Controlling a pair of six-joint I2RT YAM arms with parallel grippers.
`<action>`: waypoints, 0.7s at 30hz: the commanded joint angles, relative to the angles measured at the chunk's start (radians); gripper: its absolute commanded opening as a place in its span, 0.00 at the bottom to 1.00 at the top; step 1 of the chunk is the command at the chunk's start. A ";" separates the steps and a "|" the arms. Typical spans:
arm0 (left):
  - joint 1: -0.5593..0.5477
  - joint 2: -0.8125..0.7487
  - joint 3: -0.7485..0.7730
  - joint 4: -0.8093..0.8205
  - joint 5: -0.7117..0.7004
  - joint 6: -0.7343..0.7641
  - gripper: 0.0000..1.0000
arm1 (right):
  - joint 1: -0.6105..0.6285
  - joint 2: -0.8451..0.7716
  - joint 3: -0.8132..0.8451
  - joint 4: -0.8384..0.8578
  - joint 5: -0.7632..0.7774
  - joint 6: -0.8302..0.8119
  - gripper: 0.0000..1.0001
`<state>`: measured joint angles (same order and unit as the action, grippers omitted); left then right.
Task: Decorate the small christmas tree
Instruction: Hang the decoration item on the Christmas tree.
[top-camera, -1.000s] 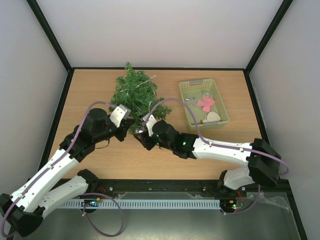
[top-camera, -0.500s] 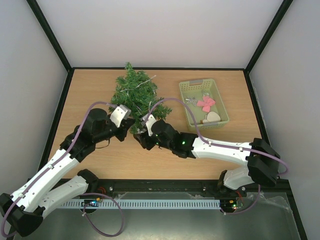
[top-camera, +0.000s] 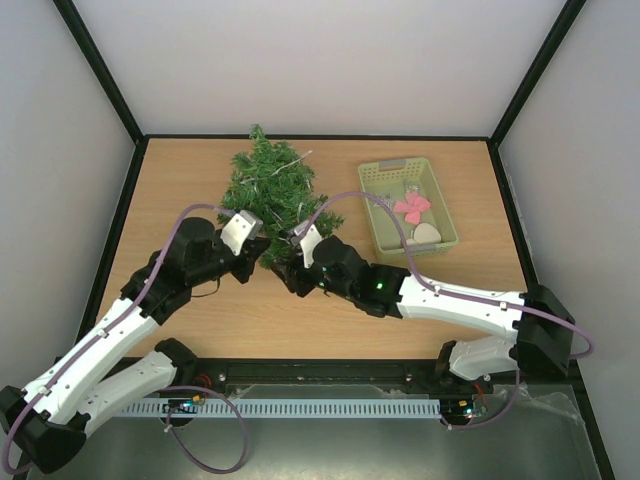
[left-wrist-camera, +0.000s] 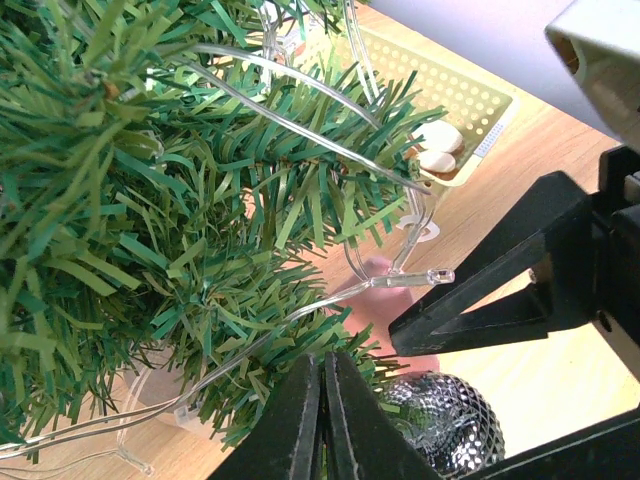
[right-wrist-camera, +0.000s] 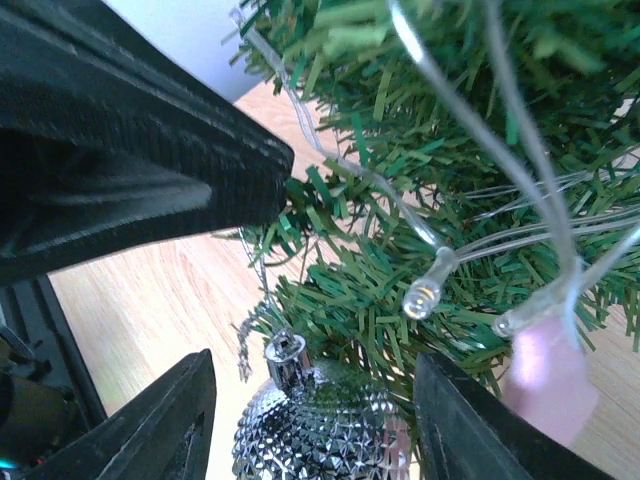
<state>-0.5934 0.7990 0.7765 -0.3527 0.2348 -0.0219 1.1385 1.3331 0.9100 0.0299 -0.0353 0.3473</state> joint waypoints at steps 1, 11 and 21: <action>0.002 -0.011 -0.012 0.029 0.009 0.016 0.05 | 0.003 -0.037 0.011 0.040 0.017 0.039 0.49; 0.002 -0.013 -0.006 0.029 0.012 0.014 0.04 | 0.003 0.006 0.014 0.070 -0.051 0.109 0.41; 0.002 -0.007 -0.001 0.024 0.027 0.016 0.05 | 0.003 0.040 -0.001 0.138 0.023 0.125 0.24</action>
<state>-0.5934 0.7979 0.7708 -0.3481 0.2398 -0.0177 1.1385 1.3556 0.9085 0.1162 -0.0788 0.4610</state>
